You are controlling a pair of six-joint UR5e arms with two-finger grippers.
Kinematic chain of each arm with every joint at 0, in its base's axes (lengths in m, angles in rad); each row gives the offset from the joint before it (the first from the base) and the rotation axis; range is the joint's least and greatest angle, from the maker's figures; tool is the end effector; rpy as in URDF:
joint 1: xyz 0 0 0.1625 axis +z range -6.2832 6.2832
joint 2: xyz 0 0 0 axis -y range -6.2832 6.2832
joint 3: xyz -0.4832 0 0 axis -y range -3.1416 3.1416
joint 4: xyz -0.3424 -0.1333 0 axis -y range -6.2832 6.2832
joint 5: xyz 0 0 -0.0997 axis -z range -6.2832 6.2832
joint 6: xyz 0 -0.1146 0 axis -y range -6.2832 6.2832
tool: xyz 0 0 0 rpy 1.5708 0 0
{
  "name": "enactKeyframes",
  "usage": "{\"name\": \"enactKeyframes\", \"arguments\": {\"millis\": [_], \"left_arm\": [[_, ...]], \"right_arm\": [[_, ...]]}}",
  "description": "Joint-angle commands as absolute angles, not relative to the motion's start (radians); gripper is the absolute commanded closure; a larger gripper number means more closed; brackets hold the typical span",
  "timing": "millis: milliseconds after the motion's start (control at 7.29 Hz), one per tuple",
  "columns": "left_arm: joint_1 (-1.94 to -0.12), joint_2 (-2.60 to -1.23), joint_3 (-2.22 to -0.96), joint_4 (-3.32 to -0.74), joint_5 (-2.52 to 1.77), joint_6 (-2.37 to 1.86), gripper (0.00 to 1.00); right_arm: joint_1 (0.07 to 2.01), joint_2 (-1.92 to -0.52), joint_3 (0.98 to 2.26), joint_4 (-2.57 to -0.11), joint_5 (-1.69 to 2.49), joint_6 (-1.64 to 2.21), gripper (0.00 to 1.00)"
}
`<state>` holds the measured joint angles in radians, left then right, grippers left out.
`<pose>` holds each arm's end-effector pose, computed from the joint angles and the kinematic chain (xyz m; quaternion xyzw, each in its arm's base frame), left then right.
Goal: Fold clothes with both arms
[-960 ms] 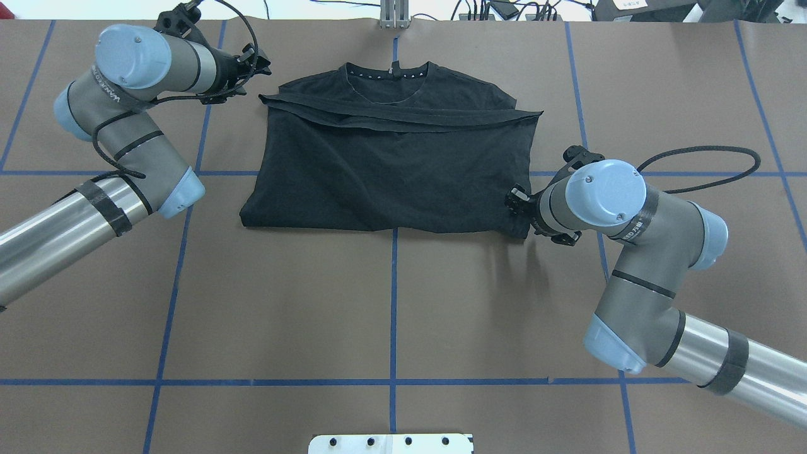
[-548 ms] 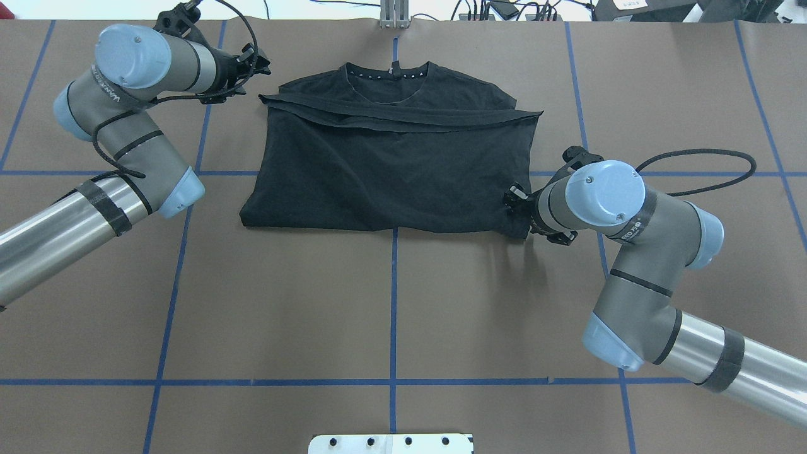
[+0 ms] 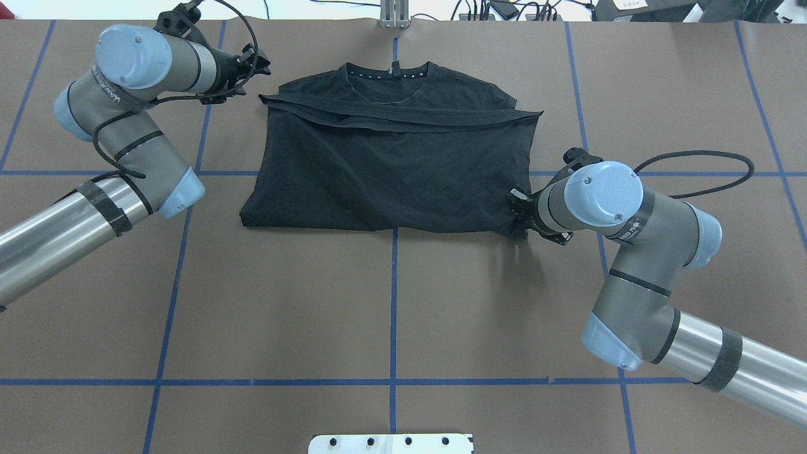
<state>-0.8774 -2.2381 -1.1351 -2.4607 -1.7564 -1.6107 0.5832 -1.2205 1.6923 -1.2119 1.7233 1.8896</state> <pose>0.4104 -0.6693 0.4226 0.1436 0.5157 -0.3291 0.7779 -0.4551 -0.4391 0.4635 -0.0161 -0.4080 0.3700 0.8345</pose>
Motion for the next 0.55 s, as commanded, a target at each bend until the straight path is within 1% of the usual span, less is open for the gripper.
{"name": "enactKeyframes", "arguments": {"millis": [0, 137, 274, 411], "left_arm": [[-0.877, -2.238, -1.135, -2.457, -1.743, -1.611, 0.29], [-0.877, -2.240, -1.137, -2.457, -1.744, -1.611, 0.29], [-0.877, -2.240, -1.147, -2.457, -1.747, -1.611, 0.29], [-0.879, -2.237, -1.173, -2.456, -1.752, -1.611, 0.30]], "right_arm": [[0.586, -1.221, 1.700, -1.212, 1.732, 1.887, 1.00], [0.589, -1.241, 1.745, -1.213, 1.741, 1.887, 1.00], [0.589, -1.321, 1.853, -1.226, 1.758, 1.888, 1.00], [0.530, -1.473, 2.002, -1.226, 1.756, 1.891, 1.00]]}}
